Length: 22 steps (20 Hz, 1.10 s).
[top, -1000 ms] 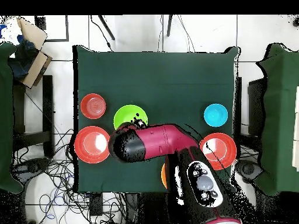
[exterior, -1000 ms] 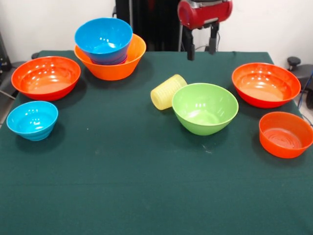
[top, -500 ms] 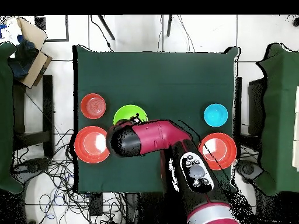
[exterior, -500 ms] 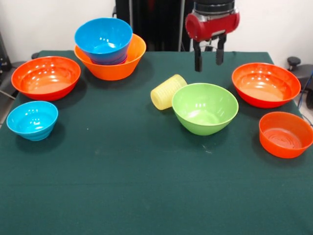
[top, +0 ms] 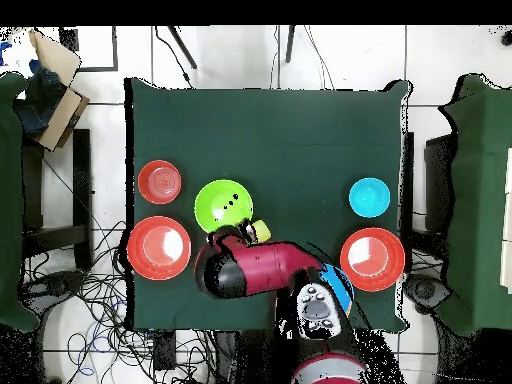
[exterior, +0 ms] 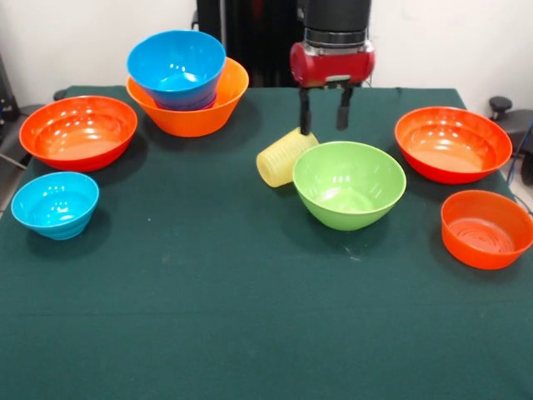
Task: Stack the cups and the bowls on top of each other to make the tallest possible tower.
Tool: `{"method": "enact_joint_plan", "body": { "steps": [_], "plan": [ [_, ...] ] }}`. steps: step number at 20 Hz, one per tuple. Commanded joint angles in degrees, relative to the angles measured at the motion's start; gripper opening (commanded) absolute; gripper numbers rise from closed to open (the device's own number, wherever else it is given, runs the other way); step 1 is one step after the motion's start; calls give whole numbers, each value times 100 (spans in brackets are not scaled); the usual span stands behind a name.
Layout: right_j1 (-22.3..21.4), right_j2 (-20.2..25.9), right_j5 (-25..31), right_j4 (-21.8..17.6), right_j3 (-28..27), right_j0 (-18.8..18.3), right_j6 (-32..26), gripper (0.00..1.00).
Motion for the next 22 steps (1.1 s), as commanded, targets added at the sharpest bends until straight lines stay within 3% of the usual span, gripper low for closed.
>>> {"method": "enact_joint_plan", "body": {
  "steps": [1,10,13,18,22],
  "plan": [
    [528,-1798,-831,185,526,967,1764,100],
    [919,-1848,-1525,-89,779,884,1967,100],
    [903,-1751,-1299,-136,773,814,1997,100],
    [504,-1405,-582,-260,969,512,1789,100],
    [250,-1320,-500,-329,1121,458,1735,100]
  ]
}}
